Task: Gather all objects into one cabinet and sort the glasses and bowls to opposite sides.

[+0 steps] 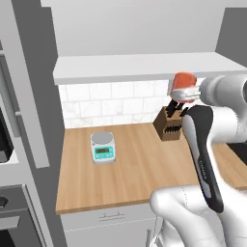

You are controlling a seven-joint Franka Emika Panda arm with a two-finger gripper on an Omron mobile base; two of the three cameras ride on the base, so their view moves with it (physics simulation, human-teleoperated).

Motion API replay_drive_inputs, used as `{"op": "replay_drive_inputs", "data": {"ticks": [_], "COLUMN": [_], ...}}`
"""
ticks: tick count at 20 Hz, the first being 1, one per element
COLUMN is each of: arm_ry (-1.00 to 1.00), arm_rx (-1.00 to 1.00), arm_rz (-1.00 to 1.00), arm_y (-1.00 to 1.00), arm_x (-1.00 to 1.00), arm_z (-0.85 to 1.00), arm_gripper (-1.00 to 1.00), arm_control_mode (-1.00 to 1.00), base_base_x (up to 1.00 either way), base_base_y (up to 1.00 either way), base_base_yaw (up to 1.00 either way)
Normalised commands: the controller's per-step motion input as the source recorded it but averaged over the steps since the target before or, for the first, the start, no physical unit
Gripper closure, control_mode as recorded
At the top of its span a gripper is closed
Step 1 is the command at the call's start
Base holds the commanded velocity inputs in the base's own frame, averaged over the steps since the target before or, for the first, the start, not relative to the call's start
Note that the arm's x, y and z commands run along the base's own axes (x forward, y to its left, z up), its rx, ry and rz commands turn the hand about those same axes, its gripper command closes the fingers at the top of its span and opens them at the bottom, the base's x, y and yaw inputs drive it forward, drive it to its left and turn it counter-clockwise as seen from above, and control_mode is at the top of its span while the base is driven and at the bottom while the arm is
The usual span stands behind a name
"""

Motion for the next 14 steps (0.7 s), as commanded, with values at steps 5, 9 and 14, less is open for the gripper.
{"op": "replay_drive_inputs", "data": {"ticks": [5,9,14], "arm_ry": [0.0,0.02,0.01], "arm_rx": [0.0,0.0,0.0], "arm_rz": [-0.01,-0.01,-0.04], "arm_y": [0.0,-0.01,0.0], "arm_x": [-1.0,-0.95,-0.45], "arm_z": [-0.3,-0.39,-0.1], "arm_gripper": [1.0,1.0,1.0], "arm_control_mode": [-1.0,-1.0,-1.0], "base_base_x": [0.0,0.0,0.0], "base_base_y": [0.0,0.0,0.0], "base_base_yaw": [0.0,0.0,0.0]}}
